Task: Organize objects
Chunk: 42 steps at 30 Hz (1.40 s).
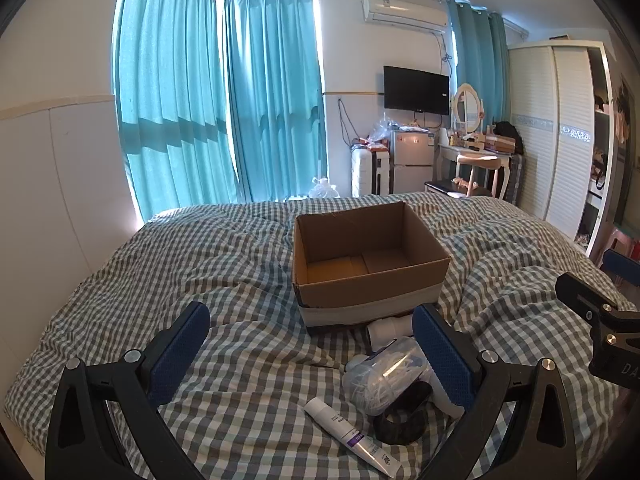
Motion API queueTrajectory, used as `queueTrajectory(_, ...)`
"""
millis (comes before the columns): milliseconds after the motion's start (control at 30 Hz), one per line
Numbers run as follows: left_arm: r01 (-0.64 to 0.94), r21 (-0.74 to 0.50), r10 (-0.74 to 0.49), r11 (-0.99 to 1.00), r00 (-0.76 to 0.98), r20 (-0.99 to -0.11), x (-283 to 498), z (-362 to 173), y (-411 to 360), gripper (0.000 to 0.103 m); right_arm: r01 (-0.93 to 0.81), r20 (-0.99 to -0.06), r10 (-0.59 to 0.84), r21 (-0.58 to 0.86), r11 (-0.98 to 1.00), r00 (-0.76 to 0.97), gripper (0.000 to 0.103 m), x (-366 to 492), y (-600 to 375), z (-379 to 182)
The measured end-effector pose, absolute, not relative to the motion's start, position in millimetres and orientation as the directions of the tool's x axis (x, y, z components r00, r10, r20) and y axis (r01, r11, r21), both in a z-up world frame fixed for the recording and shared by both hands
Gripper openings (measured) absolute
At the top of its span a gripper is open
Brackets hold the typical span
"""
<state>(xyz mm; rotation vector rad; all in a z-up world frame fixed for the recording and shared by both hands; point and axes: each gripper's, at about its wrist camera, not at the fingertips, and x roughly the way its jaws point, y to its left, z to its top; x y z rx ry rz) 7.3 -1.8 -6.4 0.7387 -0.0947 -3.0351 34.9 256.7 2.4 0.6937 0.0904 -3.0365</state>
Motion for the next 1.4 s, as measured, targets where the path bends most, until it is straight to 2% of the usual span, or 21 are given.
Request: queueTrajectory(1400, -0.016, 0.039, -0.006, -0.999, -0.869, -0.495, 8, -19, 0, 0.103, 0.084, -0.472, -0.054, -0.044, -0.995, -0.88, 0.103, 31, 246, -20)
